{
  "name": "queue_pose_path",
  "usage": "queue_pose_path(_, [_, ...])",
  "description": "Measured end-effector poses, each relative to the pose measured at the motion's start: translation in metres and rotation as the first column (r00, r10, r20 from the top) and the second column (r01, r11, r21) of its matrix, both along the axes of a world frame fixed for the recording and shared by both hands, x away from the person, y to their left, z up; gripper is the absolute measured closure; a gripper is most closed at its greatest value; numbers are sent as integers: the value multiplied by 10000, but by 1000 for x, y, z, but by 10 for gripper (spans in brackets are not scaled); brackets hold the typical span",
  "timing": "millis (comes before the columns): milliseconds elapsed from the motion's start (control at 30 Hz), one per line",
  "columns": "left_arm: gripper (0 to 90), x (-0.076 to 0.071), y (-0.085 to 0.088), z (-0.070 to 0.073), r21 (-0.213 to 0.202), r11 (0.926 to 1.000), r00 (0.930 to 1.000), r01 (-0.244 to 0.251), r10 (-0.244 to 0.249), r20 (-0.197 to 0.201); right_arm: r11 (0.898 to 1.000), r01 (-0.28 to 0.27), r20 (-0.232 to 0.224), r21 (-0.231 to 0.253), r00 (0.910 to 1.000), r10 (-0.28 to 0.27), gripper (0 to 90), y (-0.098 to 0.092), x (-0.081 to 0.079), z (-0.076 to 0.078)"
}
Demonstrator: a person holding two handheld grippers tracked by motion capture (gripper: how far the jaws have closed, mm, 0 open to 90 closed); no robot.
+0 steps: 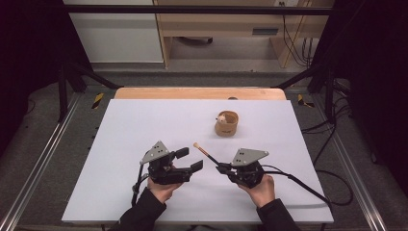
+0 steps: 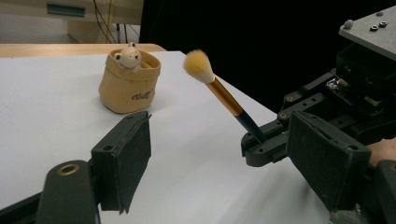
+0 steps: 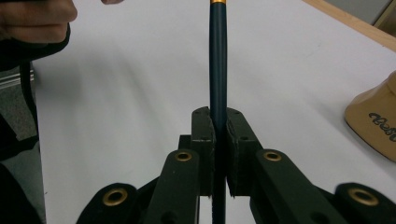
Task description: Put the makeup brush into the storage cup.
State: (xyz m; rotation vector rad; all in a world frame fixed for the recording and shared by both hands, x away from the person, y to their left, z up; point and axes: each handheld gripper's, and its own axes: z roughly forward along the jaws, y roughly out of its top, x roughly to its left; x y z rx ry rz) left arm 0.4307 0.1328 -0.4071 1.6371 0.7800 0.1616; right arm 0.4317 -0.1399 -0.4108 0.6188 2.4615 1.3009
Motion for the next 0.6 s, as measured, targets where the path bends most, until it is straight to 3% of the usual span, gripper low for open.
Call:
queue_pose_path(367, [266, 3, -7, -2, -741, 9972, 9999, 42, -50, -103, 9991, 75, 58, 422, 10000, -78, 838, 1, 0, 1])
queue_pose_path(600, [334, 4, -10, -3, -954, 9953, 9998, 145, -157, -125, 9981, 67, 102, 609, 9999, -73, 838, 1, -1, 2])
